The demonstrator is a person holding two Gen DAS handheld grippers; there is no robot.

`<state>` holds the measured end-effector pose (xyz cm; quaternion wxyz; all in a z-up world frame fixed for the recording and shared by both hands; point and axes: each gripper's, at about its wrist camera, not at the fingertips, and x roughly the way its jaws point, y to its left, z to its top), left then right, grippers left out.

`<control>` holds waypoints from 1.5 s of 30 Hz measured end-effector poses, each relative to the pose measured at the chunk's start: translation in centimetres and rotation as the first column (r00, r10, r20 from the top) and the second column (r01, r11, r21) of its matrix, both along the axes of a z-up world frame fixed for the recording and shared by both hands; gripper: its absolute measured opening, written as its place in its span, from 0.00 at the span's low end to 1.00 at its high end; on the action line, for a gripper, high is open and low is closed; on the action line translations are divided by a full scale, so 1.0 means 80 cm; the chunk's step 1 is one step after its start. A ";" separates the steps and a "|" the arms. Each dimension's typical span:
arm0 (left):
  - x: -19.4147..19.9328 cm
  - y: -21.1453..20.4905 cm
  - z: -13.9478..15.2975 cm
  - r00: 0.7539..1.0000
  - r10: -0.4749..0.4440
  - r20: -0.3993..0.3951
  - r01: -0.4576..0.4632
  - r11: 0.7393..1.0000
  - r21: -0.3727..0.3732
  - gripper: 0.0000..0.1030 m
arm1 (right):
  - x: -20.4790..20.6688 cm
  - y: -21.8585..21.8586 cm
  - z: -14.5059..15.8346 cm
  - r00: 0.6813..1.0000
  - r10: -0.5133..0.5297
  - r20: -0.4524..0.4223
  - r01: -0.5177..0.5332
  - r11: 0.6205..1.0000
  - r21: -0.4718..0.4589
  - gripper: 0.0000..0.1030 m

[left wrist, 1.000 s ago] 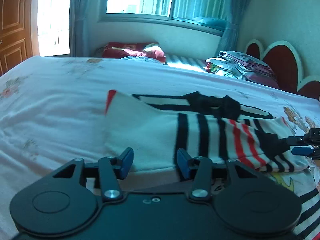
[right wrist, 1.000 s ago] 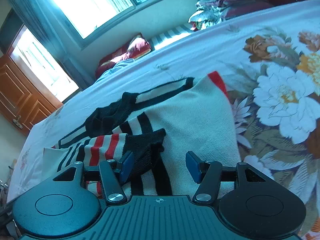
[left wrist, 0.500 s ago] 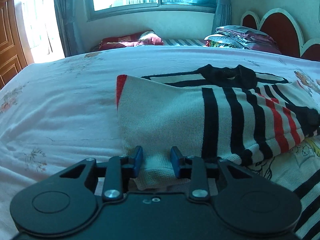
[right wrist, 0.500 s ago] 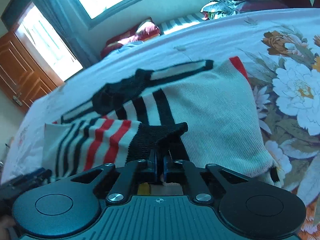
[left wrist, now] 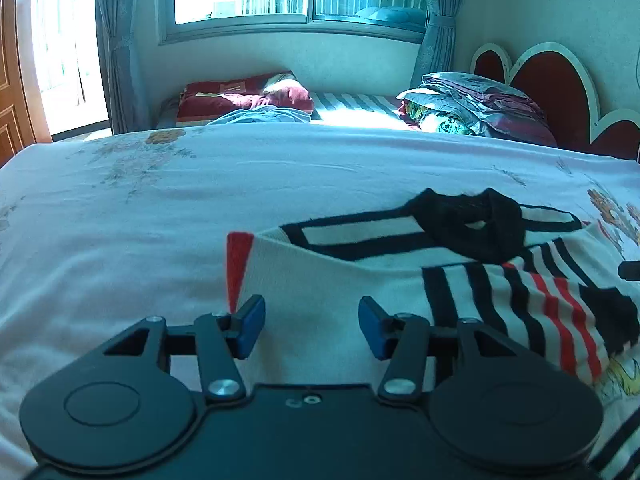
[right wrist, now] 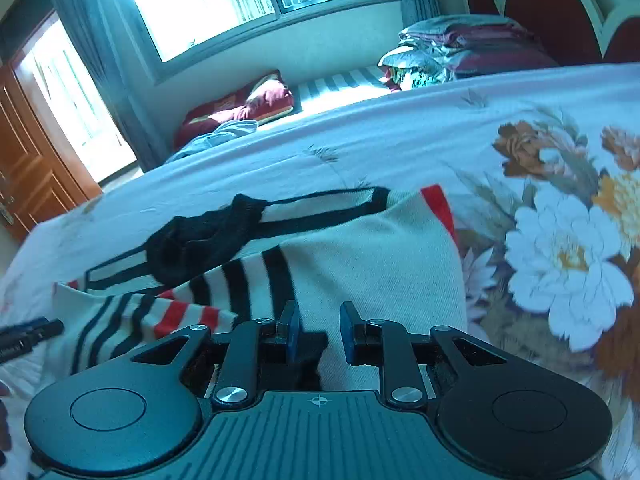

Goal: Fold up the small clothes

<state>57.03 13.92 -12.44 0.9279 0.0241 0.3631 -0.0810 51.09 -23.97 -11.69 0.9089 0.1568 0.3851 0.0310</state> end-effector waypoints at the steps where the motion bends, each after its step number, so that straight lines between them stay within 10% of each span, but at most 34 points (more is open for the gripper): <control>1: 0.021 0.002 -0.005 1.000 0.002 -0.013 -0.002 1.000 0.003 0.49 | 0.012 0.001 -0.003 1.000 0.004 -0.006 -0.004 1.000 -0.026 0.21; 7: 0.074 0.017 -0.019 0.996 -0.013 -0.087 0.014 1.000 0.010 0.52 | 0.065 -0.020 -0.034 0.996 -0.049 -0.080 0.036 0.986 -0.163 0.21; 10: 0.042 0.004 0.007 1.000 -0.032 0.001 0.032 0.999 -0.010 0.52 | 0.049 -0.001 -0.013 0.999 -0.040 -0.035 0.033 0.984 -0.172 0.22; 14: 0.008 -0.057 0.011 0.991 -0.133 -0.010 0.132 0.988 -0.079 0.55 | 0.039 0.081 0.002 0.988 0.154 0.006 -0.154 0.987 -0.035 0.22; 21: -0.008 -0.097 -0.031 0.986 -0.153 -0.061 0.154 0.988 0.013 0.59 | 0.038 0.187 -0.031 0.939 0.340 -0.048 -0.343 0.927 -0.151 0.21; 25: -0.015 -0.042 -0.029 0.993 -0.112 -0.029 0.113 0.993 0.034 0.61 | 0.022 0.152 -0.033 0.971 0.232 -0.064 -0.240 0.921 -0.307 0.21; 30: -0.015 -0.002 -0.025 0.999 -0.040 -0.028 0.040 0.999 0.033 0.59 | 0.005 0.097 -0.031 0.982 0.169 -0.083 -0.184 0.955 -0.233 0.21; 39: -0.069 -0.086 -0.010 0.983 -0.186 -0.008 0.186 0.983 -0.007 0.59 | -0.033 0.148 -0.011 0.968 0.248 -0.040 -0.251 0.959 -0.133 0.22; 45: -0.094 -0.075 -0.040 0.984 -0.174 -0.028 0.175 0.984 0.020 0.61 | -0.054 0.140 -0.028 0.977 0.197 -0.079 -0.211 0.936 -0.282 0.21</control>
